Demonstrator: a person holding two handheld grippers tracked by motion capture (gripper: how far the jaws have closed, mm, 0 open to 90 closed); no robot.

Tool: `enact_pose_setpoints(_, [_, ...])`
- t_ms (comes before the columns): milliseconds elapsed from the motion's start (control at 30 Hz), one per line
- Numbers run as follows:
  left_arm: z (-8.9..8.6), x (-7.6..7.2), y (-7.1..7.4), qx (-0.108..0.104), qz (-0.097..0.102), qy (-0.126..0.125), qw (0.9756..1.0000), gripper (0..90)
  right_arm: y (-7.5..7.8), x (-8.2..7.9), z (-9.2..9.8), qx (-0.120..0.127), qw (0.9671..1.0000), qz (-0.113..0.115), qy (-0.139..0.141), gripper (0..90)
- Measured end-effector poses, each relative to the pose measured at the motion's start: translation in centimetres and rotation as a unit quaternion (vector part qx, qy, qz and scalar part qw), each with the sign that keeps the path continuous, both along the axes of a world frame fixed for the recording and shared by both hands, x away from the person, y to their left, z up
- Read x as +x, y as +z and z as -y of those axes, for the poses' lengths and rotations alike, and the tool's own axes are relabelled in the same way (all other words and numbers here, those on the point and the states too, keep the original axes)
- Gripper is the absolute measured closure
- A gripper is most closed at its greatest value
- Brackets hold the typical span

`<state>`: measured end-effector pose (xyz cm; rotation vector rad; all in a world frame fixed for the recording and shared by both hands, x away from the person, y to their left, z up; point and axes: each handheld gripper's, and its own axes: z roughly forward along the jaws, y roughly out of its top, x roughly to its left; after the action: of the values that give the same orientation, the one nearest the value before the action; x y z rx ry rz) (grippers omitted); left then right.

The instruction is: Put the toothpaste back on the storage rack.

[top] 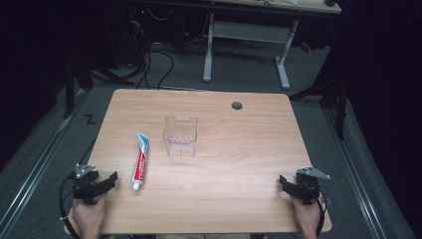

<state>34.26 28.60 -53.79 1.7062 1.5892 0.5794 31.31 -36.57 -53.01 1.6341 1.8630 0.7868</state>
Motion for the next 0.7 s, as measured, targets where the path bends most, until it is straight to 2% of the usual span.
enact_pose_setpoints(267, [0.5,0.1,0.01,0.025,-0.004,-0.007,0.9996,26.4,0.0,0.0,0.0,0.0,1.0,0.0,0.0,31.0])
enact_pose_setpoints(600, [0.58,0.23,0.02,0.029,-0.004,-0.012,0.9995,26.0,0.02,-0.01,0.0,0.002,1.0,-0.001,0.0,31.0])
enact_pose_setpoints(700, [0.79,0.26,0.01,0.038,-0.005,-0.012,0.9992,26.1,0.01,0.0,0.01,0.002,1.0,0.0,0.0,30.9])
